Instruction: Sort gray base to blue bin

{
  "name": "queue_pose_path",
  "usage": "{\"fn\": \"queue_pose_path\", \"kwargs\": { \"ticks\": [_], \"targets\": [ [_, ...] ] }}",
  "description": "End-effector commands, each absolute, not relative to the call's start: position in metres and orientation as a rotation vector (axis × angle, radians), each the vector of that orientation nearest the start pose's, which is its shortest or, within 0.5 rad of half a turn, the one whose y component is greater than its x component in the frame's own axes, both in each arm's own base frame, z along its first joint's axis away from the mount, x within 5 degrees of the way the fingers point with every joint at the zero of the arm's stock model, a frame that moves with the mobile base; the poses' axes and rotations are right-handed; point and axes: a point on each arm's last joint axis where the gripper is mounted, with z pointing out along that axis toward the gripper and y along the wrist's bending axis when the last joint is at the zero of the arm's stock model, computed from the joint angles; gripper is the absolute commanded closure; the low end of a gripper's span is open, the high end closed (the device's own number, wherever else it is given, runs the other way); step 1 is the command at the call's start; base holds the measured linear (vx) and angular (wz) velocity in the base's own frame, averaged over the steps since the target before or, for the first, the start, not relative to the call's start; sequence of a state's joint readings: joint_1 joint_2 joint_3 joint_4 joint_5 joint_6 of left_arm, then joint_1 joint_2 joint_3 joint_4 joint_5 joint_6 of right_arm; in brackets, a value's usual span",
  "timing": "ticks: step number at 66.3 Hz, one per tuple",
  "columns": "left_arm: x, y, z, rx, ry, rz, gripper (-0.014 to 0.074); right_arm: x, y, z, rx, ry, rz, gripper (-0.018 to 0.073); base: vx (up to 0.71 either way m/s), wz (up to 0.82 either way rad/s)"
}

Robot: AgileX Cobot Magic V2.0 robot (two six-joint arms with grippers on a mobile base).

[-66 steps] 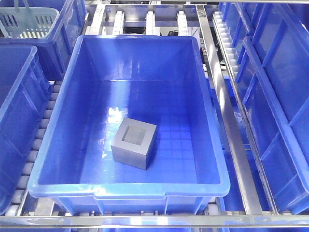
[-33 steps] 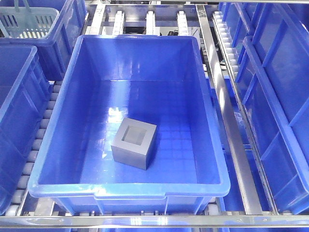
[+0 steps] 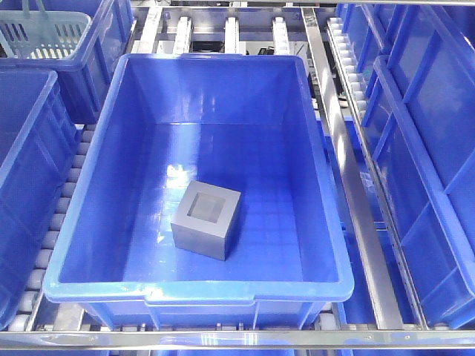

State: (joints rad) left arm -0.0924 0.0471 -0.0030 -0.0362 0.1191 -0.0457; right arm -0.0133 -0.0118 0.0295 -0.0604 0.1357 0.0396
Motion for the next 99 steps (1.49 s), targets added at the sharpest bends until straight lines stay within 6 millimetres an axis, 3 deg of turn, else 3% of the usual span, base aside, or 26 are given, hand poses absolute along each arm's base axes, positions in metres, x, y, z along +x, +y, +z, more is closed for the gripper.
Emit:
{"fn": "queue_pose_path", "kwargs": {
  "ticks": [1,12,40,99],
  "targets": [
    [0.060,-0.003,0.209,-0.035,1.492,-0.128,0.0603,0.057,-0.001,0.194,-0.009,1.562,-0.042,0.0568,0.00,0.00],
    [0.056,-0.002,0.202,-0.037,1.438,-0.115,0.0603,0.057,-0.001,0.194,-0.009,1.562,-0.042,0.0568,0.00,0.00],
    [0.057,-0.003,0.195,-0.036,1.519,-0.113,0.0602,0.057,-0.001,0.194,-0.009,1.562,-0.042,0.0568,0.00,0.00],
    [0.057,-0.003,0.195,-0.036,1.521,-0.113,0.0602,0.057,-0.001,0.194,-0.009,1.562,-0.042,0.0568,0.00,0.00]
  ]
}}
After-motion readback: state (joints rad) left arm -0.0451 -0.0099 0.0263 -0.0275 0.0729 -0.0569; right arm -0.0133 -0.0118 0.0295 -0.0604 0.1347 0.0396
